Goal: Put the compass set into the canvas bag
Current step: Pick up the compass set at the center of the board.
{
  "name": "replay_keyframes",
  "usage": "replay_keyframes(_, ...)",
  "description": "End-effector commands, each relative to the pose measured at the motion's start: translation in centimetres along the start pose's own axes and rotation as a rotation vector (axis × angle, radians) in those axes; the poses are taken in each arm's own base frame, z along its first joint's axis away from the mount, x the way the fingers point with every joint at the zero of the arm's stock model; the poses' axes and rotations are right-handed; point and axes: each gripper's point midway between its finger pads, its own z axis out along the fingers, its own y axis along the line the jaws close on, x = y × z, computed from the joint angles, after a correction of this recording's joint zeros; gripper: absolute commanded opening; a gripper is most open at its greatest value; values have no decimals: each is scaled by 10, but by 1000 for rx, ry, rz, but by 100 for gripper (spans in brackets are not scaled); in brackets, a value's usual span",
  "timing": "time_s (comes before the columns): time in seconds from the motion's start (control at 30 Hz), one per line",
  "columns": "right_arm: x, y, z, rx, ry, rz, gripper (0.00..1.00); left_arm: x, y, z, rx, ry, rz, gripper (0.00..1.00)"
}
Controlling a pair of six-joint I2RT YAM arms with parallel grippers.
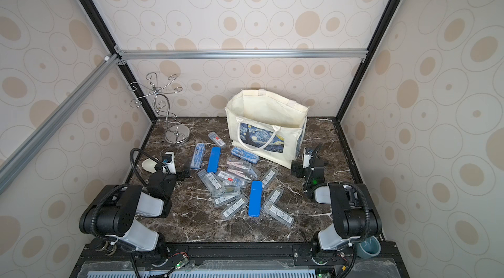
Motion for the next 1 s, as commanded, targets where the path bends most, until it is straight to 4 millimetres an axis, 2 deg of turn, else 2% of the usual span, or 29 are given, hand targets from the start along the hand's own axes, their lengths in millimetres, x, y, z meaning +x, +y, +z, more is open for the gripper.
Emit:
replay_keyframes(0.0,-11,-1,3,3,-34,-13,100,-14,2,3,-4,-50,20,100)
replay_keyframes(0.83,-12,-1,2,4,-39,-12,100,-13,8,4,-36,-43,8,100)
replay_keyframes(0.97,-21,1,1,-10,-40,-19,100,-21,7,-8,-31,-90,12,100)
